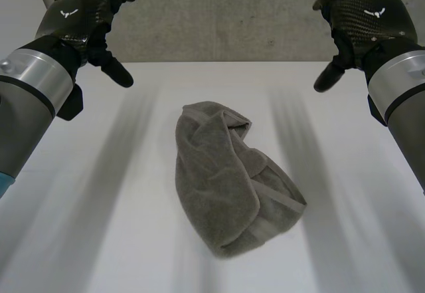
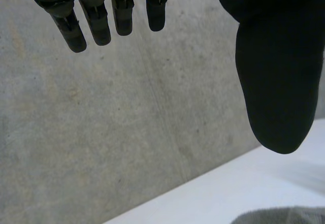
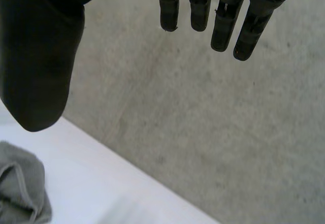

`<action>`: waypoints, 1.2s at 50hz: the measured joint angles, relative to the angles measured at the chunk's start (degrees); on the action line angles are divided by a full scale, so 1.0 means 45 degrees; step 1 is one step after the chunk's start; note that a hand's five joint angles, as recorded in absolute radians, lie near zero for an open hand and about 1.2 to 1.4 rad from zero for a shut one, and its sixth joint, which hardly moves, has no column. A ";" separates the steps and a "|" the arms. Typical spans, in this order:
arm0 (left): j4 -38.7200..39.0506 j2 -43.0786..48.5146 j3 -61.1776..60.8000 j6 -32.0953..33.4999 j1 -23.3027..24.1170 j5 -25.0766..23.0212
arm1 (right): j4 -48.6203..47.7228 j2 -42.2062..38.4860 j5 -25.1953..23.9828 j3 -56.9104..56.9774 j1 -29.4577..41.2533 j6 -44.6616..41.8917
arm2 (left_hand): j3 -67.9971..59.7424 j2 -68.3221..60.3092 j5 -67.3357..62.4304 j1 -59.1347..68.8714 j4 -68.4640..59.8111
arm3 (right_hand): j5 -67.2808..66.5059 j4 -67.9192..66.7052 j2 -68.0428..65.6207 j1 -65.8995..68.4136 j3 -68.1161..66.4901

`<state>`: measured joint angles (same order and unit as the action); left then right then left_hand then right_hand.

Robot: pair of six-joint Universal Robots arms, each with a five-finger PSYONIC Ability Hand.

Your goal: Fold the towel.

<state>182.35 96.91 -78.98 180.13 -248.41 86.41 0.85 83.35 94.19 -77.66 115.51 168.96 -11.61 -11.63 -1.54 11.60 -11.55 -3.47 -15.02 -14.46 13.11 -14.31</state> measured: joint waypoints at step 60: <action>0.0512 0.7959 0.3092 0.8126 0.1632 -0.5998 | -0.0503 -0.2711 -0.2318 -0.5257 0.0008 -0.1339 | -0.2535 -0.2530 -0.2552 0.2546 -0.2543 | 0.0000 0.0001 0.0000 -0.0002 0.0000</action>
<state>184.66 132.73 -65.06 216.70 -241.07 59.41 -1.41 71.15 83.76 -101.32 115.55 162.93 -23.02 -23.01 -13.03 23.06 -23.00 -3.47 -15.02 -14.46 13.10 -14.31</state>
